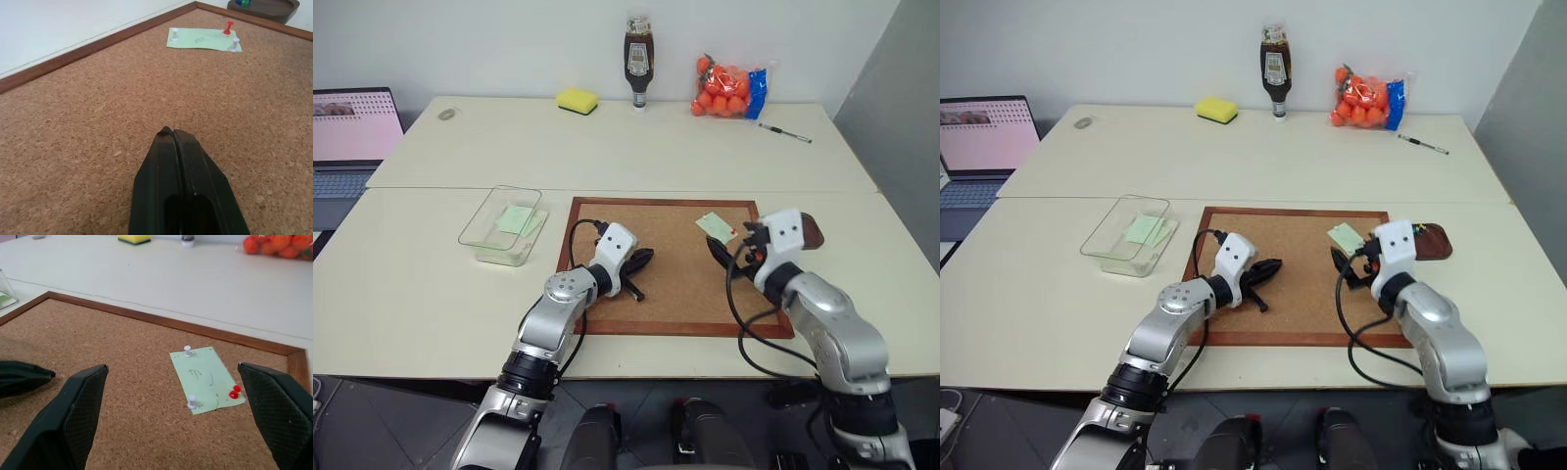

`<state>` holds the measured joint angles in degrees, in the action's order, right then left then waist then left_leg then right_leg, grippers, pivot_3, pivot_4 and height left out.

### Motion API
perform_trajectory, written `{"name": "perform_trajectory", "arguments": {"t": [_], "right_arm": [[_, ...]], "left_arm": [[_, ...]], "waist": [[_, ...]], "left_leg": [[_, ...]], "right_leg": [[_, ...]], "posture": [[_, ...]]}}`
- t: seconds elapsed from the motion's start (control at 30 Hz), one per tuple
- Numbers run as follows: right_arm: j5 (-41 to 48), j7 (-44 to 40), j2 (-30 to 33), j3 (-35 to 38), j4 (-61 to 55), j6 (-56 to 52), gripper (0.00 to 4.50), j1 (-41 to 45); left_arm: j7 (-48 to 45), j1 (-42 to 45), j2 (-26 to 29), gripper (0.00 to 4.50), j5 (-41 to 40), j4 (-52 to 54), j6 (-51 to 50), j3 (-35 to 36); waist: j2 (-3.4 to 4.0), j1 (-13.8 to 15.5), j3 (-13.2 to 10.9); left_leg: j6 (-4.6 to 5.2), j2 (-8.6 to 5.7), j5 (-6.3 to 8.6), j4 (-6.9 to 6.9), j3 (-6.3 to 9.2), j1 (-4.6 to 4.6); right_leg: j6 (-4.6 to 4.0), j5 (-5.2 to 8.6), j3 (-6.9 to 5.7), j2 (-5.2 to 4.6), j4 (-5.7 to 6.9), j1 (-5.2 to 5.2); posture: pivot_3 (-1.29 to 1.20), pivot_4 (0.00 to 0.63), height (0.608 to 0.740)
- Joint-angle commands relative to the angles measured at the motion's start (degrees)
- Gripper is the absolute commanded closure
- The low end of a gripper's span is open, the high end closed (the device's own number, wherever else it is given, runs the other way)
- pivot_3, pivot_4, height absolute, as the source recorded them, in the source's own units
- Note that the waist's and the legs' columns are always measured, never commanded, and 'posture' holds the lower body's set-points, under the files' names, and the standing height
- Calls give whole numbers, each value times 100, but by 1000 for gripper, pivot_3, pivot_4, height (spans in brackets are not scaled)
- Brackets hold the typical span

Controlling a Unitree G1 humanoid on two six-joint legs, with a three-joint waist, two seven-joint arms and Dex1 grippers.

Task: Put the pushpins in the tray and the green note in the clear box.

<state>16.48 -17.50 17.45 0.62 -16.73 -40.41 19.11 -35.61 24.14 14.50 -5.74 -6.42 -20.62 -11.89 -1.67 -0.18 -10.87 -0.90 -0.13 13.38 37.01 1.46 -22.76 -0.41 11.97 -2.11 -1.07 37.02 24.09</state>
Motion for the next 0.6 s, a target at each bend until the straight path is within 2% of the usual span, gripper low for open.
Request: {"name": "perform_trajectory", "arguments": {"t": [0.03,0.4,0.6], "right_arm": [[-201,-87,67,-125,682,123,0,564],[-758,-387,-77,-352,3458,1379,0,1917],[-944,-415,-232,-344,4357,1948,0,2302]], "left_arm": [[-57,-25,-8,4478,-6,207,-37,-76],[-17,-171,-2,4478,-17,481,-266,-90],[18,-266,11,4478,-6,634,-365,-89]], "waist": [[0,3,0],[0,-2,0],[1,-6,0]], "left_leg": [[0,1,0,0,-1,0],[1,-8,0,0,-10,-2],[1,0,0,-2,-8,-2]], "right_leg": [[0,0,1,1,0,0],[-1,0,9,1,-1,2],[-1,-1,7,1,0,2]], "posture": [[0,150,740],[0,150,740],[0,150,740]]}}
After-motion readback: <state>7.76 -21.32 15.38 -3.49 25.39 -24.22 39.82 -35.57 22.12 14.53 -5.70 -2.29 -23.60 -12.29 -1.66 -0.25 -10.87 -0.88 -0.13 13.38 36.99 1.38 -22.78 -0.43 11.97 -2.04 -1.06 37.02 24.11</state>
